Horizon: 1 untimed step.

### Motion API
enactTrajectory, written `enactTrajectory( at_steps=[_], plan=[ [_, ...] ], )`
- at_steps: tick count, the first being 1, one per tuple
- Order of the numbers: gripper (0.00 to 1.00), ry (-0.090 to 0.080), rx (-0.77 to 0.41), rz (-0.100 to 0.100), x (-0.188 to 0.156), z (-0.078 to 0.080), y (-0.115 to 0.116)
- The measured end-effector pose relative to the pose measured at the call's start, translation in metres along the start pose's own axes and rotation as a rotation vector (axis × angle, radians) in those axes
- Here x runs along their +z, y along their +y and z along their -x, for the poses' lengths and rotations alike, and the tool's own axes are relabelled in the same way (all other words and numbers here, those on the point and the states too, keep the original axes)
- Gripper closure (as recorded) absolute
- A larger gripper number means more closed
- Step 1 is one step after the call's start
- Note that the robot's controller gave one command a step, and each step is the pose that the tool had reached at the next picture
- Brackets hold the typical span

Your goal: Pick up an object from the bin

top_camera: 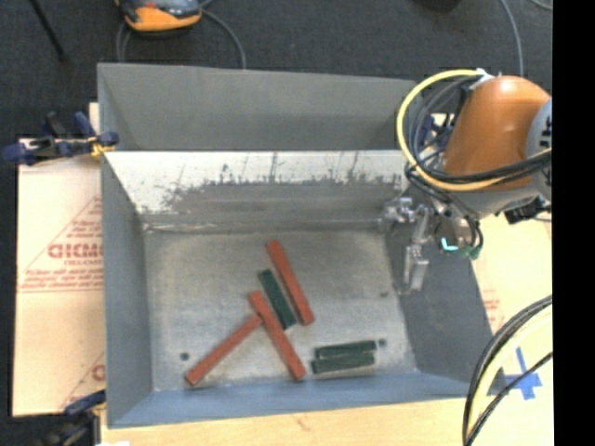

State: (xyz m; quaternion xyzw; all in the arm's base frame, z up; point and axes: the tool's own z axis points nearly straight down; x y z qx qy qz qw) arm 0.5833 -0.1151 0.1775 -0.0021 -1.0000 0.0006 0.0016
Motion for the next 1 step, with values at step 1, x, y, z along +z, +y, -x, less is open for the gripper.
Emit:
enactTrajectory(
  at_steps=[1],
  plan=[
    [0.0, -0.008, -0.002, -0.001, -0.0047, 0.0016, 0.0003]
  ],
)
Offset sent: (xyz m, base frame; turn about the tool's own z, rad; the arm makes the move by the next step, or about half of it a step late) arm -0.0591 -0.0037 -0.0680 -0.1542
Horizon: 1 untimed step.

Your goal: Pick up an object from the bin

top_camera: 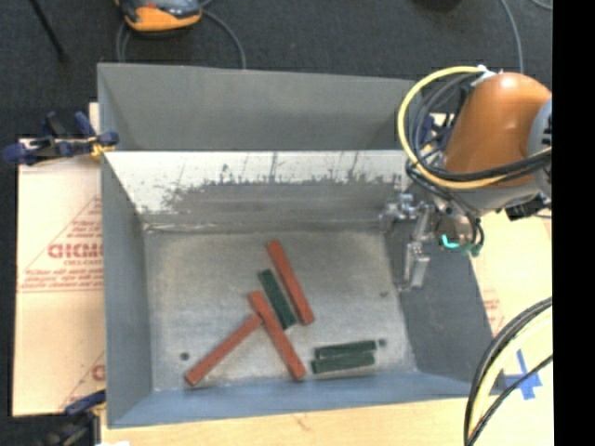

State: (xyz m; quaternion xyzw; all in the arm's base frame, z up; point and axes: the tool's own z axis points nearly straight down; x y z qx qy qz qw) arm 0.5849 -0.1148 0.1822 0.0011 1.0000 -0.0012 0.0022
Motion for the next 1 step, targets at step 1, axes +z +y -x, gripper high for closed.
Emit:
enactTrajectory(
  at_steps=[1],
  plan=[
    [0.0, 0.0, -0.002, 0.0, 0.0005, -0.0006, 0.0001]
  ],
)
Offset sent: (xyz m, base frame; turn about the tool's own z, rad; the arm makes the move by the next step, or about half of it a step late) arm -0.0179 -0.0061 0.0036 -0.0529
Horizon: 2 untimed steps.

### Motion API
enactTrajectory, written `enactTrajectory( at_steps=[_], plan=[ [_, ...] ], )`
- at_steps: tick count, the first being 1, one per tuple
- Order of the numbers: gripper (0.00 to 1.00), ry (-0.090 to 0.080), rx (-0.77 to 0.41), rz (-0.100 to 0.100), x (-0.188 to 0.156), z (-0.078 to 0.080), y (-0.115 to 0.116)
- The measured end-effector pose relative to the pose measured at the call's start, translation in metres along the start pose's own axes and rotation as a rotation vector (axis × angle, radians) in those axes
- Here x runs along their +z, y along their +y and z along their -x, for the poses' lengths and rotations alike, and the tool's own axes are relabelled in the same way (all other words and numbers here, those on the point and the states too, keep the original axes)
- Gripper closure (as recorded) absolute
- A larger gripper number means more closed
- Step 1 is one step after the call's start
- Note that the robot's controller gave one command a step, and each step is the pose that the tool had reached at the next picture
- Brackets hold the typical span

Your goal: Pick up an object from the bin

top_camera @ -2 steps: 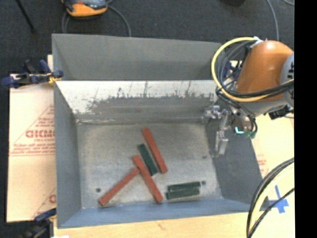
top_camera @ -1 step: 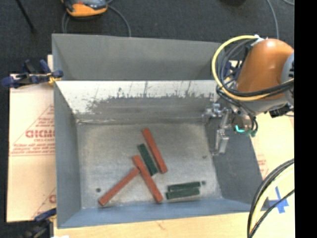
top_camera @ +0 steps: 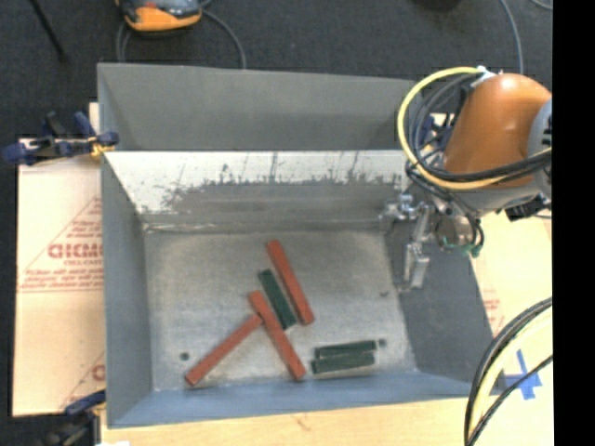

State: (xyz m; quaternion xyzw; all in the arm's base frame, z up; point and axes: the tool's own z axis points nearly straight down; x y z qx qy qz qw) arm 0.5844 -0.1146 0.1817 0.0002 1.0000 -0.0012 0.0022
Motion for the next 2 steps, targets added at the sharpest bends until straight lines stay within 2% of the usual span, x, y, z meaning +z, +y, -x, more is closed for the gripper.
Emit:
enactTrajectory(
  at_steps=[1, 2],
  plan=[
    [0.0, 0.005, -0.05, 0.002, 0.018, -0.013, -0.002],
    [0.0, -0.007, -0.094, -0.001, 0.046, -0.035, 0.007]
  ],
)
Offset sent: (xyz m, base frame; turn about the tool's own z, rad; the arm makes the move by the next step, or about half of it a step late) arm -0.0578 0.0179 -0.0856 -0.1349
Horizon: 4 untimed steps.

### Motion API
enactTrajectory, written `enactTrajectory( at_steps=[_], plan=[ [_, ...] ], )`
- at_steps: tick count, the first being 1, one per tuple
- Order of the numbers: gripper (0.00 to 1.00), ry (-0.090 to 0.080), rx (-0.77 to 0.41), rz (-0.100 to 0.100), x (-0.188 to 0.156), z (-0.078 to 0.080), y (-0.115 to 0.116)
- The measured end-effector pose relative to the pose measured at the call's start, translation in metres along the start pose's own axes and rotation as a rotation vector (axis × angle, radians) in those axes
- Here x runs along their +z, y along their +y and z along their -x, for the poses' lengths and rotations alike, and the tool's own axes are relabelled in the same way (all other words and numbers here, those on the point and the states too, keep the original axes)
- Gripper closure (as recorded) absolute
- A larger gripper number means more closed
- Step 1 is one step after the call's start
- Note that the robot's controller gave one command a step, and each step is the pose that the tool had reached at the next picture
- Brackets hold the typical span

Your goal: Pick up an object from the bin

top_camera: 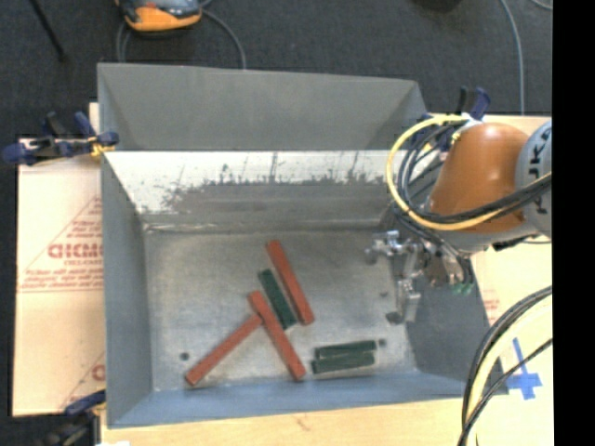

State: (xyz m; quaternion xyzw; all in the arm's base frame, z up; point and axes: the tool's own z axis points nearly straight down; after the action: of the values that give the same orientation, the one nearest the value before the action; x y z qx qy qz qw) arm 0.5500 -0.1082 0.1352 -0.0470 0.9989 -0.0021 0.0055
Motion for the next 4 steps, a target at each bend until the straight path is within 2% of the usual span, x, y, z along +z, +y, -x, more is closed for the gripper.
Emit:
enactTrajectory(
  at_steps=[1, 2, 3, 4],
  plan=[
    [0.0, 0.011, -0.062, 0.003, 0.031, -0.037, 0.038],
    [1.0, 0.007, -0.276, 0.004, 0.064, -0.064, 0.058],
    [1.0, 0.007, -0.277, 0.004, 0.064, -0.064, 0.058],
    [1.0, 0.0, -0.582, 0.004, -0.079, -0.027, 0.095]
  ],
)
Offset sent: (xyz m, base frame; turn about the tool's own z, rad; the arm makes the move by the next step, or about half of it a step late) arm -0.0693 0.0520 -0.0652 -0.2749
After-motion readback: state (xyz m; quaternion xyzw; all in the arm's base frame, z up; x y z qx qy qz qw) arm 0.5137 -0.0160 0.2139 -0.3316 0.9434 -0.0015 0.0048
